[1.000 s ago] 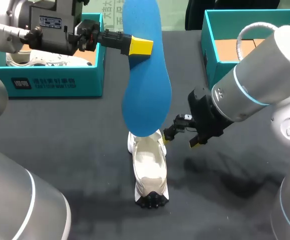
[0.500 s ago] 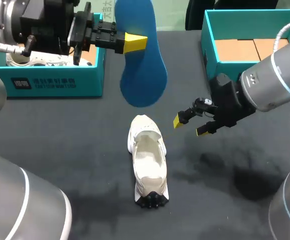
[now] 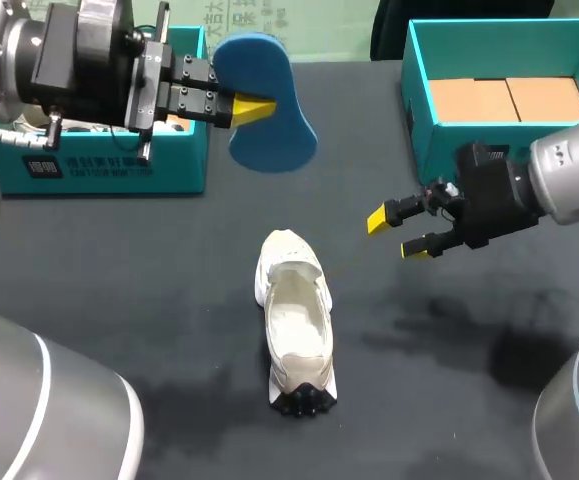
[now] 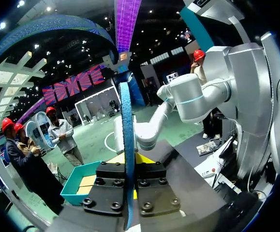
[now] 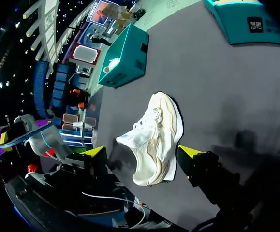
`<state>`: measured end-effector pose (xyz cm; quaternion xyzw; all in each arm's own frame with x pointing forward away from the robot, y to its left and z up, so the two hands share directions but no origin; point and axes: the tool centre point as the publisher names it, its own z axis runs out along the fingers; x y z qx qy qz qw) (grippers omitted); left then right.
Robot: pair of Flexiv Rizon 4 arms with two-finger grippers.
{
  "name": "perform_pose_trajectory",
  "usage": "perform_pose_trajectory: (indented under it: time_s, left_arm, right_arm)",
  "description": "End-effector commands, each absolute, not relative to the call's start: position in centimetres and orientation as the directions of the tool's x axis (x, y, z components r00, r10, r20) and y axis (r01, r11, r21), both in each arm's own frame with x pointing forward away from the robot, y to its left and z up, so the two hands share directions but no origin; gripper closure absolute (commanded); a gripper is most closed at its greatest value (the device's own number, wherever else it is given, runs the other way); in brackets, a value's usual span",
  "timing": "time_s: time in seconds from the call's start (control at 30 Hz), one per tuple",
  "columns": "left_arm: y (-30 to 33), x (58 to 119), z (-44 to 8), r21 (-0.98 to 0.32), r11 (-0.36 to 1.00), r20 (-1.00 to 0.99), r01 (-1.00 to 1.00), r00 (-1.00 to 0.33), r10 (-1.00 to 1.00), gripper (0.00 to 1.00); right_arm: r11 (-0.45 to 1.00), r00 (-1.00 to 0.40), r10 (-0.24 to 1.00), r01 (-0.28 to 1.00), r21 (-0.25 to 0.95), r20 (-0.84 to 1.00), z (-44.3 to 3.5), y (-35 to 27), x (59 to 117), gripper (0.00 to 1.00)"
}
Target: Take the shoe out of the shoebox, open the shoe tongue, remove and reinsert the insole, then place the shoe into the shoebox
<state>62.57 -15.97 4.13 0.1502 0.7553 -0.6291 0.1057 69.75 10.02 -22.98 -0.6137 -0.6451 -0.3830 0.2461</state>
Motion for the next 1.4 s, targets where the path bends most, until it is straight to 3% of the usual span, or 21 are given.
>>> perform_pose_trajectory:
  time_s: [0.03, 0.3, 0.37, 0.43, 0.47, 0.7, 0.93, 1.37, 1.4]
  left_arm:
    - [-15.8, 62.6, 3.7, -0.919, 0.157, -0.351, 0.361, -0.932, 0.092, 1.0]
    - [-15.9, 62.6, 3.3, -0.901, 0.16, -0.394, 0.403, -0.915, 0.085, 1.0]
    - [-15.8, 62.3, 2.8, -0.874, 0.013, -0.481, 0.486, -0.868, 0.123, 1.0]
    - [-15.7, 62.0, 1.9, -0.817, -0.047, -0.575, 0.575, -0.804, 0.152, 1.0]
    - [-15.6, 62.0, 1.4, -0.786, -0.032, -0.616, 0.618, -0.776, 0.137, 1.0]
    - [-15.3, 62.4, -1.1, -0.602, -0.103, -0.798, 0.792, -0.592, 0.113, 1.0]
    - [-15.5, 62.8, -2.4, -0.372, -0.083, -0.925, 0.924, -0.362, 0.119, 1.0]
    - [-15.5, 62.8, -2.4, -0.372, -0.083, -0.925, 0.924, -0.362, 0.119, 1.0]
    - [-15.6, 62.9, -3.0, -0.328, -0.088, -0.941, 0.941, -0.318, 0.114, 1.0]
  right_arm:
    - [-0.103, -0.13, 0.594, 0.966, 0.236, 0.794, -22.9, 9.4, 68.8, 0.0]
    - [-0.103, -0.13, 0.594, 0.966, 0.236, 0.794, -22.9, 9.4, 68.8, 0.0]
    - [-0.101, -0.136, 0.594, 0.965, 0.241, 0.793, -22.6, 9.7, 69.1, 0.0]
    - [-0.093, -0.124, 0.512, 0.976, 0.198, 0.85, -22.1, 10.1, 69.5, 0.0]
    - [-0.093, -0.127, 0.538, 0.974, 0.208, 0.834, -21.8, 10.2, 69.7, 0.0]
    - [-0.102, -0.109, 0.389, 0.982, 0.161, 0.915, -19.7, 10.4, 70.3, 0.0]
    - [-0.1, -0.099, 0.303, 0.986, 0.135, 0.948, -18.5, 11.1, 71.0, 0.0]
    - [-0.096, -0.072, 0.28, 0.99, 0.102, 0.957, -18.4, 11.4, 71.2, 0.0]
    - [-0.096, -0.072, 0.28, 0.99, 0.102, 0.957, -18.4, 11.4, 71.2, 0.0]
